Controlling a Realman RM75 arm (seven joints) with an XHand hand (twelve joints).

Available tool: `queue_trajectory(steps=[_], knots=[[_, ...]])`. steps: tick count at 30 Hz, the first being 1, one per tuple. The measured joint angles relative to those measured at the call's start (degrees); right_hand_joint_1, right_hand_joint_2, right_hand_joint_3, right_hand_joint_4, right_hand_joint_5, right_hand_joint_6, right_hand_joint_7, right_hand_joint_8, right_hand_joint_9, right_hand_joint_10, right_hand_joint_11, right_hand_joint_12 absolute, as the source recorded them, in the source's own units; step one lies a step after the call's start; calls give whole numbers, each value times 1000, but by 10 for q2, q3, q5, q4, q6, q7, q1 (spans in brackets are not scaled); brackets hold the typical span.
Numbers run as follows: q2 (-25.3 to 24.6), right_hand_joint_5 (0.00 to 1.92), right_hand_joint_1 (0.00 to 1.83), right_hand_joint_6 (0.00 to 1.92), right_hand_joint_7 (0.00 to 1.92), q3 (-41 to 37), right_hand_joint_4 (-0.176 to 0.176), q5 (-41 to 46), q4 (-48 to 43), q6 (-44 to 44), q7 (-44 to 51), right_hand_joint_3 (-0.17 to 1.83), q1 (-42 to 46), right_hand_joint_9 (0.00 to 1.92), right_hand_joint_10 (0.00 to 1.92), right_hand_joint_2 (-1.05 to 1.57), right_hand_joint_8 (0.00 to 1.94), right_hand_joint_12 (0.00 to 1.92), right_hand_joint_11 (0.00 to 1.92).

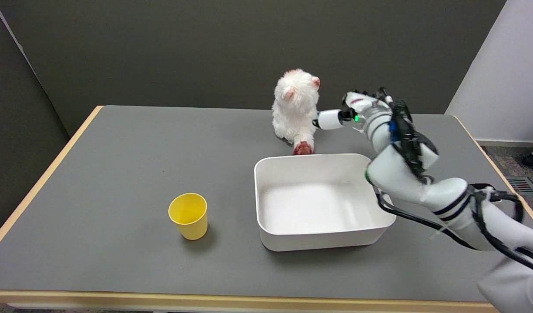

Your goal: Pick up the plush toy.

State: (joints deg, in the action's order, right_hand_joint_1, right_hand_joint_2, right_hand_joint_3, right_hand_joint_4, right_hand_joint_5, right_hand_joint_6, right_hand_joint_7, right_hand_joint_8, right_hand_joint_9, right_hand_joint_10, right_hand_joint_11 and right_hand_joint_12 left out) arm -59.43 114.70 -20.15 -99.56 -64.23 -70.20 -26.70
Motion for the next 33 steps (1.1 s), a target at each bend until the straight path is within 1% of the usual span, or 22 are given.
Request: queue_trajectory(steps=[2, 4, 6, 8, 10, 11, 13, 15, 17, 26, 33], knots=[[-13, 83, 289, 509, 56, 23, -176, -27, -3, -20, -17, 665, -18, -1, 583, 676, 465, 1316, 36], [-24, 54, 267, 518, 28, 42, -176, -50, -3, -36, -31, 772, -33, -1, 509, 626, 451, 1312, 8], [-33, 62, 246, 520, 11, 58, -176, -69, -1, -48, -43, 781, -47, -1, 446, 627, 416, 1307, 7], [-43, 46, 255, 480, 1, 72, -176, -84, 4, -59, -55, 771, -59, -1, 304, 607, 312, 1242, 0], [-51, 33, 233, 409, -1, 84, -176, -98, 13, -69, -69, 811, -69, -1, 186, 569, 209, 1131, -1], [-55, 23, 234, 341, -1, 89, -176, -103, 17, -73, -76, 807, -73, -1, 122, 566, 142, 1093, -1], [-62, -1, 266, 163, -1, 100, -176, -115, 28, -81, -91, 732, -80, -1, -1, 595, -1, 1048, -1], [-68, -1, 310, 88, -1, 108, -176, -123, 39, -87, -105, 603, -85, -1, -1, 648, -1, 1006, -1], [-74, -1, 360, -1, -1, 115, -176, -130, 50, -92, -120, 592, -88, -1, -1, 639, -1, 959, -1], [-97, -1, 389, -1, -1, 140, -176, -153, 112, -107, -194, 574, -94, -1, -1, 640, -1, 891, -1], [-125, -1, 381, -1, -1, 151, -176, -162, 171, -106, -238, 580, -102, -1, -1, 636, -1, 882, -1]])
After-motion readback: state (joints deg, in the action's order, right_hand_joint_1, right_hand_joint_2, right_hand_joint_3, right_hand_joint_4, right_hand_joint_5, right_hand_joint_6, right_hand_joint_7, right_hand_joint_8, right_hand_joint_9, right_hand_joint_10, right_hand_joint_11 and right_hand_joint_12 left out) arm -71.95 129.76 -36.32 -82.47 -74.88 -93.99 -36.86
